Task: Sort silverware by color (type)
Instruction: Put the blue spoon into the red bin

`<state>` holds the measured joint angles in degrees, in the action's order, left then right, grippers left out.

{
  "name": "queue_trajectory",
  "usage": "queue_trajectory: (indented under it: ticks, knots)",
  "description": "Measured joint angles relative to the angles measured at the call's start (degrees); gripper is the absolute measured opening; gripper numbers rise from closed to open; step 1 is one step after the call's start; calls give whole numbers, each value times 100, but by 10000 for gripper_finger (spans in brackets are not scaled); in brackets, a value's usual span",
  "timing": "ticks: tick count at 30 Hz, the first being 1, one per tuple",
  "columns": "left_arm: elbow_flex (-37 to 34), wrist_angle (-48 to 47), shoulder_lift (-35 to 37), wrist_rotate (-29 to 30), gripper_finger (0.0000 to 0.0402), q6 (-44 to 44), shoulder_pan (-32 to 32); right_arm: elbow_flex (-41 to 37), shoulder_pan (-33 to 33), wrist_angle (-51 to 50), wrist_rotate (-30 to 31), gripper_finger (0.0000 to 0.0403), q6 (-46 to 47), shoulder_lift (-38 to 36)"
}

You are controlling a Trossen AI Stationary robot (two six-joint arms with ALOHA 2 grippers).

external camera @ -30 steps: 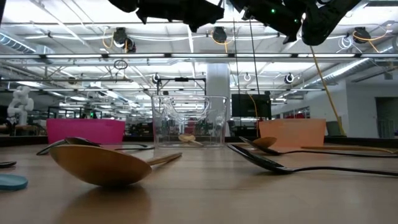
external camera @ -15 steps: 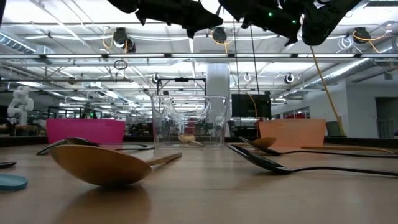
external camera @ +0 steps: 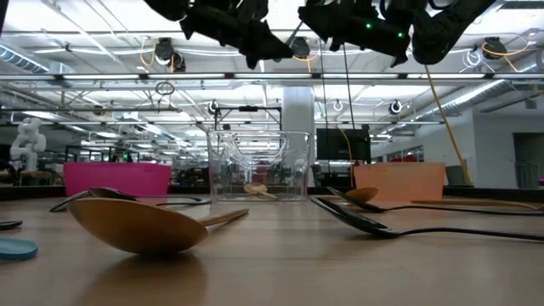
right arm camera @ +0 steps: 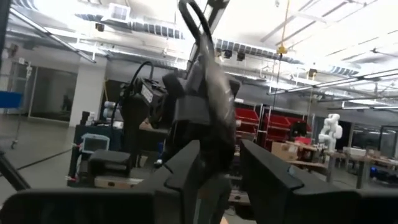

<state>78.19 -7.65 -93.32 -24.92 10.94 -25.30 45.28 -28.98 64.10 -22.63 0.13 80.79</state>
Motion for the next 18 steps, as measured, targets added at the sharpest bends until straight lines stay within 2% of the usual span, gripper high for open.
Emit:
queue_trajectory:
  ticks: [13, 16, 18]
  knots:
    - [0, -660, 2, -9, 9, 114, -240, -2, -135, -99, -4, 109, 137, -6]
    - [0, -613, 2, -11, 9, 139, -238, -2, -139, -106, -4, 85, 131, -6]
    - [0, -589, 2, -9, 9, 150, -238, -1, -139, -141, -5, 50, 110, -6]
